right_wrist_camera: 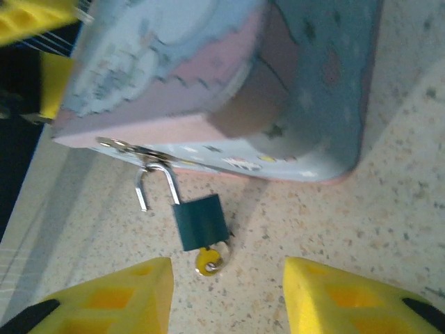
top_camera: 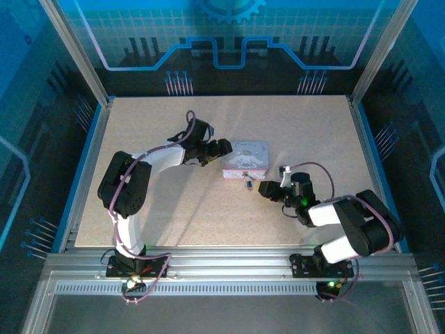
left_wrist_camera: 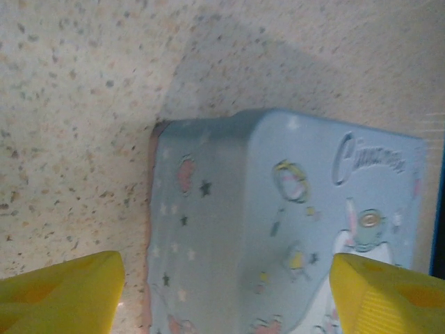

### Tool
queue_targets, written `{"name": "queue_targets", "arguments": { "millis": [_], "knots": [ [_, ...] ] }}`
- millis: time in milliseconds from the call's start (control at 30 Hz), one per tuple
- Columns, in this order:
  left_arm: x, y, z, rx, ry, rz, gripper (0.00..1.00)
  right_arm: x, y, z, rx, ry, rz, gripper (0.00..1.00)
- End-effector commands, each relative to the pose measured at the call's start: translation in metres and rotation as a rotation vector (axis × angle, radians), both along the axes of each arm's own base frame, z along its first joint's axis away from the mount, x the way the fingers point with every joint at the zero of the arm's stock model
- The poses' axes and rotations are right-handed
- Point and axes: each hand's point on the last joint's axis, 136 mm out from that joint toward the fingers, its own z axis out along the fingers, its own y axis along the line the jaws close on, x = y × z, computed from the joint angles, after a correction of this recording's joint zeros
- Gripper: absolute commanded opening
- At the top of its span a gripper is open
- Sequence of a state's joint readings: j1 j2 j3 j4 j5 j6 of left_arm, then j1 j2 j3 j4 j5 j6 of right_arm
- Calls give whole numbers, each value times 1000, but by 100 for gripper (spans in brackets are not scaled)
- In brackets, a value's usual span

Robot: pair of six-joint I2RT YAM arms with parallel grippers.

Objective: Unlock the padlock with the key

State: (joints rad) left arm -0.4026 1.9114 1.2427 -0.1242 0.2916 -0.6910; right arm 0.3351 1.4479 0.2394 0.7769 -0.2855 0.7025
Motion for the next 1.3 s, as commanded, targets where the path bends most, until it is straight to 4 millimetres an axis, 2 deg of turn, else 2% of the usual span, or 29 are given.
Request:
{"name": "queue_targets", "arguments": {
  "millis": [0, 133, 367, 500, 633, 767, 933, 1033, 1267],
  "knots": [
    [-8, -4, -9, -16, 36, -45, 77, -1, 3, 21, 23, -52, 70, 50],
    [-19, -1, -28, -24, 73, -32, 74, 4, 9, 41, 41, -82, 105, 54],
    [-42, 7, -48, -21, 121, 6, 67, 27, 6, 52, 76, -95, 106, 54],
    [-52, 4, -46, -28, 113, 15, 66, 44, 3, 50, 89, -96, 108, 52],
    [-63, -10, -42, -39, 106, -6, 66, 60, -5, 49, 99, -113, 86, 52],
    [-67, -12, -40, -36, 92, 2, 69, 67, -12, 48, 82, -120, 78, 53],
    [-63, -8, -17, -29, 34, 11, 74, 62, -33, 46, 63, -118, 50, 57],
    [-59, -6, 1, -17, -9, 4, 76, 52, -39, 45, 53, -111, 67, 59],
    [-50, -17, 48, -58, -104, -29, 73, 19, -27, 40, 102, -80, 177, 59]
  ]
}}
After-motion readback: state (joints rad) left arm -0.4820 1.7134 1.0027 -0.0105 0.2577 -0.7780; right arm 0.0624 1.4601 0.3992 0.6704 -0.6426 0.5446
